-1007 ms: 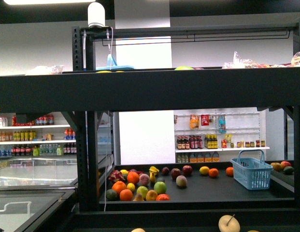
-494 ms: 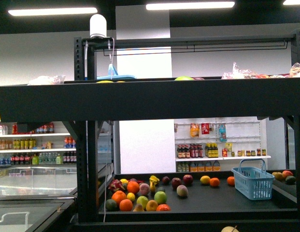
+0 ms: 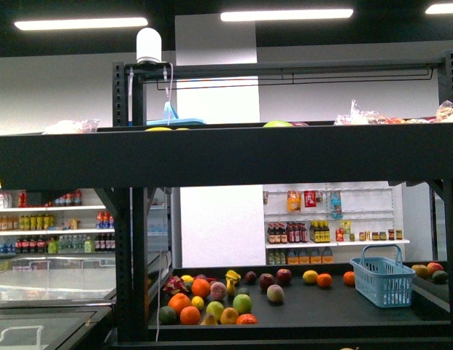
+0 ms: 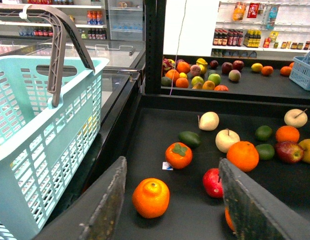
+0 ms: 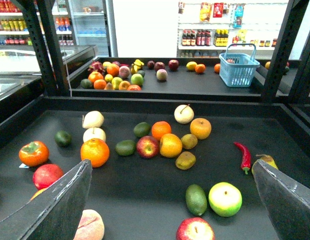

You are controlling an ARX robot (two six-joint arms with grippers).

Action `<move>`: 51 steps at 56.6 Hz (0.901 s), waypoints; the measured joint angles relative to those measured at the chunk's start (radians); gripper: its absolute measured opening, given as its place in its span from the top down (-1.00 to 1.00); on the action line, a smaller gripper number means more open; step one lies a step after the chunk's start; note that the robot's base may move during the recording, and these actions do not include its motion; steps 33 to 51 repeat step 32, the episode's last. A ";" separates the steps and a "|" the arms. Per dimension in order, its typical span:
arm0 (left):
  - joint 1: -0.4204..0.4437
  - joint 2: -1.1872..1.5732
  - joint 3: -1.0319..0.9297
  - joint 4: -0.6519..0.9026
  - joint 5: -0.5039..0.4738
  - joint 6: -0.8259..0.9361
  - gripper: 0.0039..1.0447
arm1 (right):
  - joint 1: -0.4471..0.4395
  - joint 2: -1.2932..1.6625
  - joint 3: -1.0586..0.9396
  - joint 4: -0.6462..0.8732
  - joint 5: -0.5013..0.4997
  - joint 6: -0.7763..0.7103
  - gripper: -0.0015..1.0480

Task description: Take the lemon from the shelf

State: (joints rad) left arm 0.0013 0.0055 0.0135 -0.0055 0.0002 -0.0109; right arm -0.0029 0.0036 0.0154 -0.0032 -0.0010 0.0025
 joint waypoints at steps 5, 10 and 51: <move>0.000 0.000 0.000 0.000 0.000 0.000 -0.51 | 0.000 0.000 0.000 0.000 0.000 0.000 -0.86; 0.000 0.000 0.000 0.000 0.000 0.000 -0.81 | 0.000 0.000 0.000 0.000 0.000 0.000 -0.86; 0.000 0.000 0.000 0.000 0.000 0.002 -0.85 | 0.000 0.000 0.000 0.000 0.000 0.000 -0.86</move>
